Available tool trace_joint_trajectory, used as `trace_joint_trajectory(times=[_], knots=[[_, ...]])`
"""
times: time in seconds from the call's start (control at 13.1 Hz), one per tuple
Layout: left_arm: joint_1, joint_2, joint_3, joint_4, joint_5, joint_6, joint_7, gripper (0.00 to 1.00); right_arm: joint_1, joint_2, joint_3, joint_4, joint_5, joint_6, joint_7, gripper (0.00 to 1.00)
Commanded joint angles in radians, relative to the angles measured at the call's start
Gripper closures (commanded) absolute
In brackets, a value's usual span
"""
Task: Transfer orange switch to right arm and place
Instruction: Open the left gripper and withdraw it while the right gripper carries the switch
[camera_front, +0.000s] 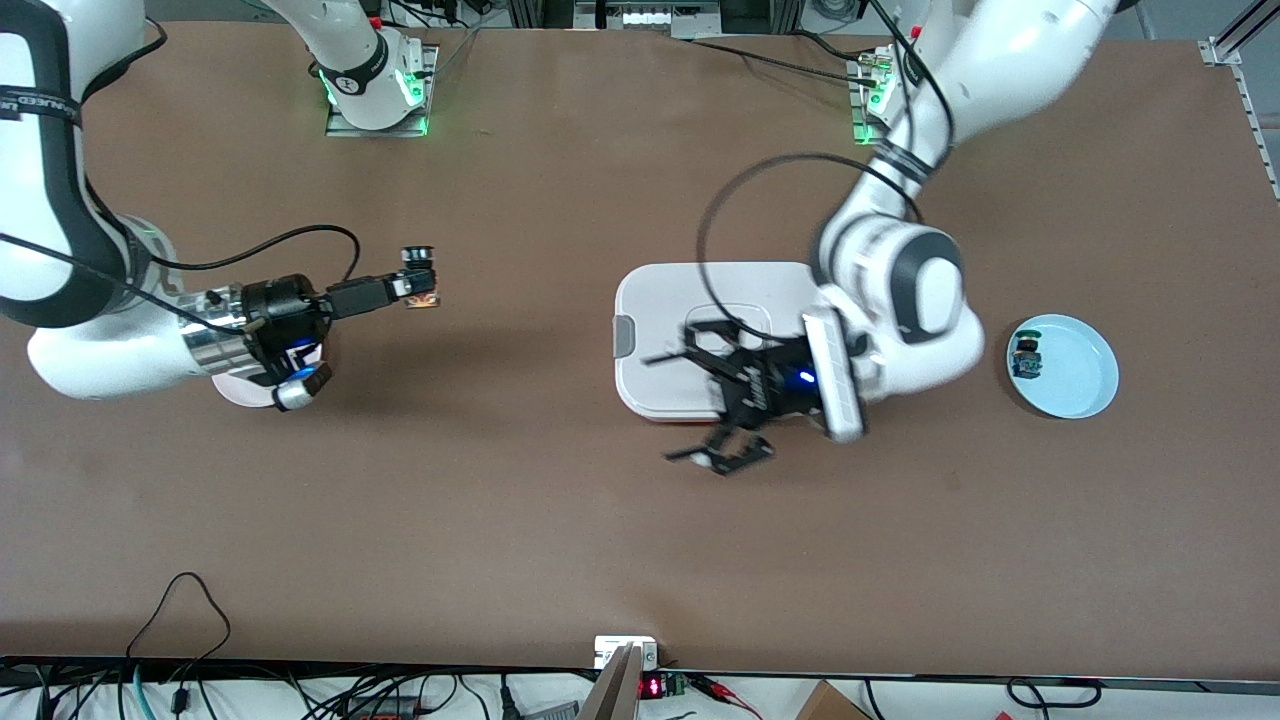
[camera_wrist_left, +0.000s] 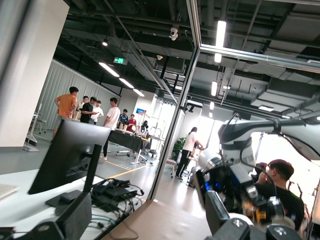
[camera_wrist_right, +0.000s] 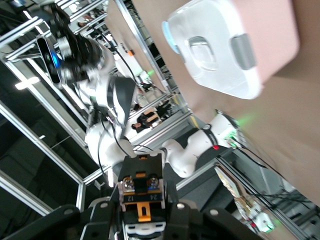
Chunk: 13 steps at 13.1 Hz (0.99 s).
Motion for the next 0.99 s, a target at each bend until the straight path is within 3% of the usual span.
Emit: trace_joint_trajectory(times=[0.0,0.15,0.38,0.61,0.92], knots=[[0.135,0.116,-0.019,0.069,0.116,-0.174,0.009,0.00,-0.037,-0.009,0.008,0.010,-0.104,-0.024,0.001,0.95],[0.213,0.175,-0.019,0.080,0.124,-0.286,0.008,0.00,-0.038,-0.010,0.008,0.022,-0.182,-0.026,-0.005,0.95],[0.333,0.179,0.031,0.112,0.216,-0.295,0.003,0.00,-0.024,-0.030,0.008,0.027,-0.318,0.009,-0.029,0.95],[0.477,0.178,0.068,0.134,0.435,-0.305,-0.006,0.00,-0.012,-0.099,0.017,-0.007,-0.620,0.092,-0.129,0.95],[0.632,0.173,0.068,0.297,0.790,-0.317,-0.237,0.00,0.014,-0.148,0.017,-0.085,-0.981,0.190,-0.190,0.94]])
